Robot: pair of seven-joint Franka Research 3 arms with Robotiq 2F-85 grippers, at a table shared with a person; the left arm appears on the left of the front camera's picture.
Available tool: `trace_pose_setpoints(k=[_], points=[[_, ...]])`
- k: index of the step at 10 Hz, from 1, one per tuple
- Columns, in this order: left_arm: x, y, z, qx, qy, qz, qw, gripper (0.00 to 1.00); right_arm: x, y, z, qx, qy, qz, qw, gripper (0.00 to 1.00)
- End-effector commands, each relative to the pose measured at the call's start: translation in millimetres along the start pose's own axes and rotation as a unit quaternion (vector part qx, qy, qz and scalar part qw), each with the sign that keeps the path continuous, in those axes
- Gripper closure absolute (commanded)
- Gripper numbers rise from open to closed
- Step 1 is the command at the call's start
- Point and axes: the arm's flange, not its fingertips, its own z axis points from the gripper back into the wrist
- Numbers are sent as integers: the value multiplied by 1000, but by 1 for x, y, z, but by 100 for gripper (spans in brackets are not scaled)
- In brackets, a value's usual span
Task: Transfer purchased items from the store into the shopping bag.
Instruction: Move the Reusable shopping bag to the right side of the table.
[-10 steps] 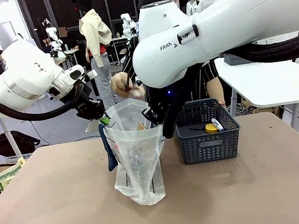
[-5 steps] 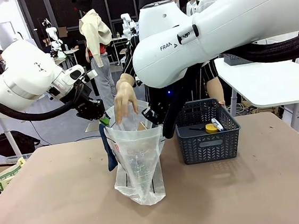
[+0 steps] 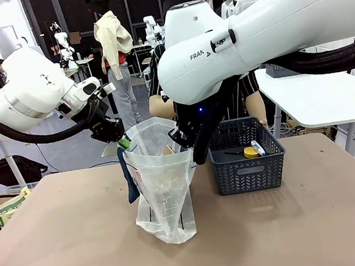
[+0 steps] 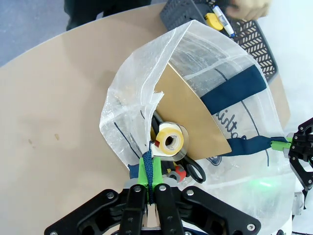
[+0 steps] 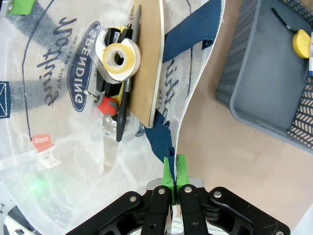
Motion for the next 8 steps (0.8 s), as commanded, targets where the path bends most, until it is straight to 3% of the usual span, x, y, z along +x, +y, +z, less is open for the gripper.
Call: trace_pose_setpoints(k=[1, 8], points=[[0, 2, 1, 1, -1, 0, 1000, 100, -4, -2, 0, -2, 1, -3, 1000, 100], [0, 2, 1, 1, -1, 0, 1000, 100, -4, -2, 0, -2, 1, -3, 1000, 100]])
